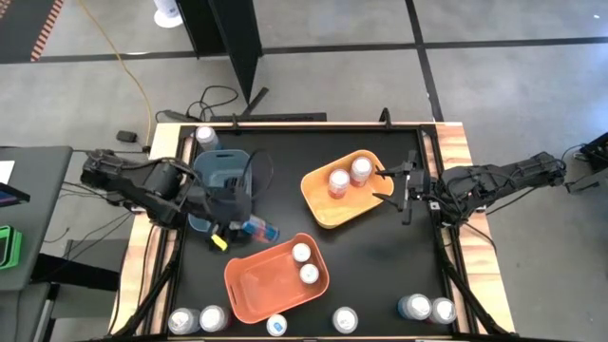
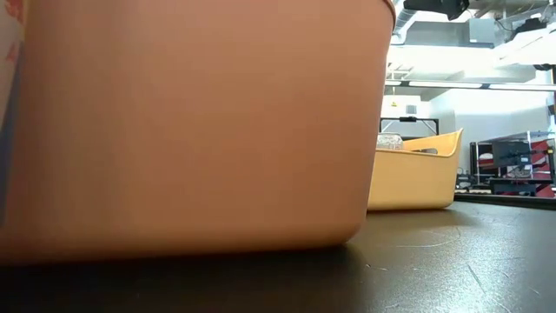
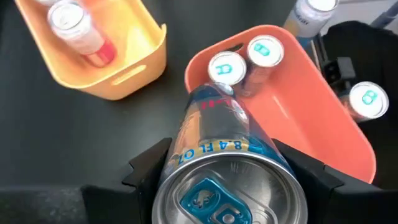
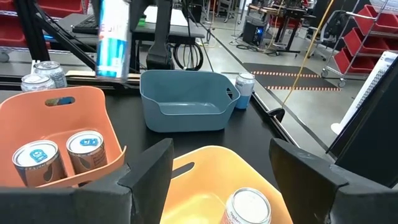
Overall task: Sort soda cans
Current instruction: Put the blue soda can into the orange bin
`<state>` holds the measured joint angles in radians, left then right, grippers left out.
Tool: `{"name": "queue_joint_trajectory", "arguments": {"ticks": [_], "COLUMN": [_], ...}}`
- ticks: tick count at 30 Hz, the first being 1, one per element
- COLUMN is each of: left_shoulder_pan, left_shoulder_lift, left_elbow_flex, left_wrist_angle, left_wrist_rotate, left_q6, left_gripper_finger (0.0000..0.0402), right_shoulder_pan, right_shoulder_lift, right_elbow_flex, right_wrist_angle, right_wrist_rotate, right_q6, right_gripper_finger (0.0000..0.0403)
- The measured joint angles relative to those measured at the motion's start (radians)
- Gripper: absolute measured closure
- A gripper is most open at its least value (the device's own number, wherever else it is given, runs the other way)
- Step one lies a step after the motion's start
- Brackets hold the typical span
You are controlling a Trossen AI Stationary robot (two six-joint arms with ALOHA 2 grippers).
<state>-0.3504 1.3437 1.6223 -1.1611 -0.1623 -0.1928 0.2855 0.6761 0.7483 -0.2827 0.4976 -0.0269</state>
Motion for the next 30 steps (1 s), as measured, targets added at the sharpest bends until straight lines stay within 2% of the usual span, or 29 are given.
{"name": "queue_joint_trajectory", "arguments": {"ticks": [8, 19, 30], "left_shoulder_pan": [-0.032, -0.031, 0.009], "left_shoulder_lift": [0.157, 0.383, 0.465], "left_elbow_flex": [0.001, 0.087, 0.093], "left_wrist_angle": [0.01, 0.012, 0.0], "left_wrist_rotate": [0.078, 0.088, 0.104], "left_q6": [-0.069, -0.053, -0.054], "left_gripper_finger": [0.0172, 0.0172, 0.0172], "right_shoulder_pan": [0.0, 0.0, 0.0], "right_shoulder_lift": [0.0, 0.0, 0.0], "right_elbow_flex": [0.0, 0.0, 0.0], "right_wrist_angle": [0.0, 0.001, -0.001], "right_wrist_rotate": [0.0, 0.0, 0.0], "right_q6": [0.0, 0.001, 0.0], "right_gripper_finger": [0.0121, 0.0121, 0.0121]}}
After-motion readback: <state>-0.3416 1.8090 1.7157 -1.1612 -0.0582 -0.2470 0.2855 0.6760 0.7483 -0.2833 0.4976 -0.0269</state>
